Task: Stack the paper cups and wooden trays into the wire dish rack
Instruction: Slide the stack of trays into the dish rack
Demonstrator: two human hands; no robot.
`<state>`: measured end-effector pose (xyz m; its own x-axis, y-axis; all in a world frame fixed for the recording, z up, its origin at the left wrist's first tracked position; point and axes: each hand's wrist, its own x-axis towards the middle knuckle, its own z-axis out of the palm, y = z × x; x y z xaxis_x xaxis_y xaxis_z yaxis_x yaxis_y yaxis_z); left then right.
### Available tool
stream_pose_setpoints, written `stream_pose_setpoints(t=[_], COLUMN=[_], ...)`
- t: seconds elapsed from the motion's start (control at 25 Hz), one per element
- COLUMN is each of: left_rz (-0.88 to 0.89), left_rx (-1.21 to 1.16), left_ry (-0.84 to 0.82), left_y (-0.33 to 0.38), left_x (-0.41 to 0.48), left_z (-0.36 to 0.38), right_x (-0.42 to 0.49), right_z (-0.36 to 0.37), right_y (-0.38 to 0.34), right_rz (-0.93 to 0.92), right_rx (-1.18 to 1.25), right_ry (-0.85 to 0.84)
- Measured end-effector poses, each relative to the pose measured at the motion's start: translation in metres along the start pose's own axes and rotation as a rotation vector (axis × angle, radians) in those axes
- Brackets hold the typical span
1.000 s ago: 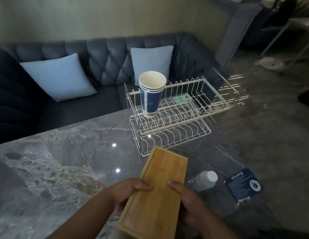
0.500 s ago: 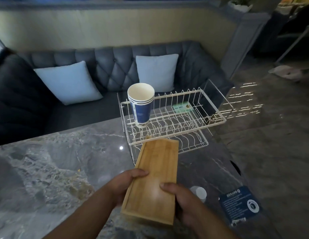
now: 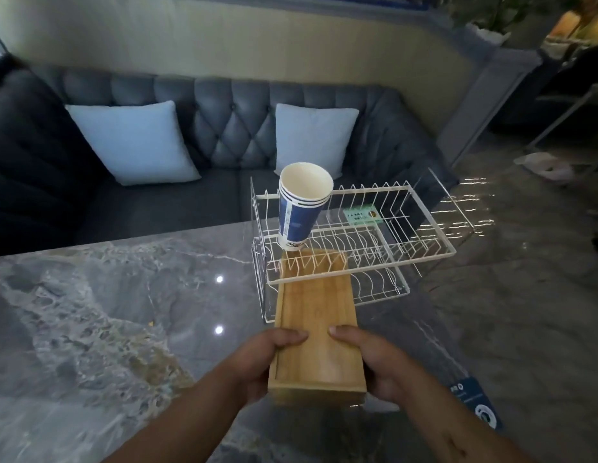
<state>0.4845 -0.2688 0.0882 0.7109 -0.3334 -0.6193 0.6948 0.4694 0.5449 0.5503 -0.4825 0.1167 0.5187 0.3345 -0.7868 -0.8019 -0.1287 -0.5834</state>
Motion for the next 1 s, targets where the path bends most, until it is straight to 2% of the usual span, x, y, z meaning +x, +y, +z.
stream_pose_setpoints(t=[0.2, 0.36, 0.44, 0.52, 0.72, 1.0], left_rz=[-0.014, -0.003, -0.003, 0.019, 0.206, 0.192], left_rx=[0.014, -0.021, 0.034, 0.094, 0.059, 0.1], left_ry=[0.037, 0.075, 0.106, 0.182, 0.388, 0.536], left_y=[0.007, 0.009, 0.007, 0.001, 0.007, 0.027], left_x=[0.024, 0.047, 0.056, 0.063, 0.089, 0.113], left_z=[0.016, 0.02, 0.021, 0.022, 0.023, 0.02], right_x=[0.01, 0.034, 0.05, 0.068, 0.107, 0.147], right_z=[-0.026, -0.044, -0.054, -0.06, -0.065, -0.066], right_y=[-0.009, -0.026, -0.035, -0.043, -0.069, -0.094], right_rz=[0.018, -0.026, -0.068, -0.085, -0.074, 0.047], right_rx=[0.023, -0.001, -0.04, -0.078, -0.107, -0.211], right_ry=[-0.062, -0.13, -0.136, -0.14, -0.175, -0.187])
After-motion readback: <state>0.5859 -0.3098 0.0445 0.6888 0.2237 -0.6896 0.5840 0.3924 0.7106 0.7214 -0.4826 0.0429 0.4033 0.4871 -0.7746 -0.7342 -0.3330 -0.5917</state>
